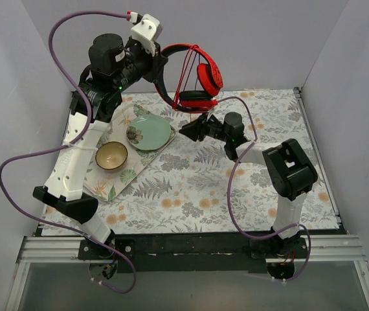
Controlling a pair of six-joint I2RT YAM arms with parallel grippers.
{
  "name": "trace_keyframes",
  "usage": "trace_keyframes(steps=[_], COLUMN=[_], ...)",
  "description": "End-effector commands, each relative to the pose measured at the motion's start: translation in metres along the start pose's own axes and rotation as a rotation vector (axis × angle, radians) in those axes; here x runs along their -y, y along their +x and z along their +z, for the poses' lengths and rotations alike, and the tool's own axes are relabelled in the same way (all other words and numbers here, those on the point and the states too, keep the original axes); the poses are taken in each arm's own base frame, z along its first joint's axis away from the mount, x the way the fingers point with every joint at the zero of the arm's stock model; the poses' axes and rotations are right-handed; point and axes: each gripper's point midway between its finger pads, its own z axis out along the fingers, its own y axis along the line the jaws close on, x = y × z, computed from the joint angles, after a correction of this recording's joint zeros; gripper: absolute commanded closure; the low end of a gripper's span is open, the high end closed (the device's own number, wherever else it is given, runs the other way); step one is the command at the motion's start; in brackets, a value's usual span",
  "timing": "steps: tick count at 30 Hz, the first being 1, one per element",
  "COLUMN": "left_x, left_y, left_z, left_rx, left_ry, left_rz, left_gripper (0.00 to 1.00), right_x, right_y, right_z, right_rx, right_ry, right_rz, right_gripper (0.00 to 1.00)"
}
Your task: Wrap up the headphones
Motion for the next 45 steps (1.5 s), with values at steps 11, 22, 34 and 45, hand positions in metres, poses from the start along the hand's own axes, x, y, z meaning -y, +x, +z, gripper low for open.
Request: trace_keyframes(steps=[11,22,34,45], left_x=[-0.014,-0.034,-0.120,-0.212], left_y=[-0.058,-0.051,-0.052,0.032], left_z=[-0.025,-0.013,0.001,0.015], left_rx=[0.158,0.168,0.259,0.168], left_ry=[-0.087,-0.168,-0.344,-0.745], left_rz=[0.015,-0.068,-0.178,0.070], left_gripper=[1.00,1.00,1.00,1.00], right_x=[-0.001,-0.012,-0.085,-0.154], right_y=[0.020,0.052,0.108,0.111], right_z=[-0.004,0.009,0.057,0.072], right_rx=[0.031,-0.064,-0.289,-0.476], right_ry=[0.032,0.044,-0.024,-0.076], right_rz=[0.001,0.028,-0.009,-0.099], right_gripper=[0.67,0.99,0.99,0.99])
